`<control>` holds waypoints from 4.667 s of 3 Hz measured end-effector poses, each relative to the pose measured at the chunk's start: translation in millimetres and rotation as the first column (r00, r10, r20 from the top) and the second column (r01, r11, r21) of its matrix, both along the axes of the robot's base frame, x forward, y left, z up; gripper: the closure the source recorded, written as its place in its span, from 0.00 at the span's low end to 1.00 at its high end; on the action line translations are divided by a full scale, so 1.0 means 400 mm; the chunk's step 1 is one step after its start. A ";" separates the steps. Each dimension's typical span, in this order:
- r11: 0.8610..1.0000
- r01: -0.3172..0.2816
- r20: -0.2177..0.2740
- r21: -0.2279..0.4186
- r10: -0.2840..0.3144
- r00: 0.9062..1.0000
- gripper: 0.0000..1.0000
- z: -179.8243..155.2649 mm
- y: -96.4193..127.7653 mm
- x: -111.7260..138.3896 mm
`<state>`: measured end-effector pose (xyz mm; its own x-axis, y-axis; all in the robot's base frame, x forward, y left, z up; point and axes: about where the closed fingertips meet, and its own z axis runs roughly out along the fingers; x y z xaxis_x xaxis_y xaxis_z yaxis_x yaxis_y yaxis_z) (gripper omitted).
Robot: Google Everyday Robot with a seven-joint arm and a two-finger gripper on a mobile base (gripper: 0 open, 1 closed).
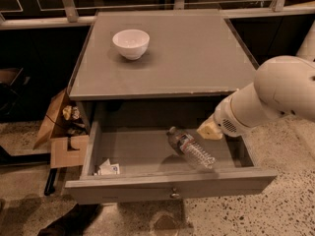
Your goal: Pick water bottle from top drawer and place on counter
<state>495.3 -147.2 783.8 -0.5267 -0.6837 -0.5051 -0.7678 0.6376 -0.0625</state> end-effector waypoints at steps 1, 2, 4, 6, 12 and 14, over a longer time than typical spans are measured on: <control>1.000 0.000 0.000 0.000 0.000 1.000 1.00 0.000 0.000 0.000; 1.000 0.014 0.002 -0.006 -0.014 1.000 0.83 -0.041 -0.002 0.007; 0.999 0.050 -0.015 -0.011 -0.050 0.999 0.36 -0.149 0.006 0.034; 0.998 0.065 -0.041 -0.007 -0.066 0.997 0.23 -0.232 0.019 0.053; 0.988 0.145 0.055 -0.051 -0.142 0.988 0.62 -0.456 -0.011 0.101; 0.995 0.096 0.045 -0.032 -0.095 0.994 1.00 -0.439 -0.007 0.101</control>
Offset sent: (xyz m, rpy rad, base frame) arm 0.0081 -0.0047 -0.0448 -0.0155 -0.0055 -0.0442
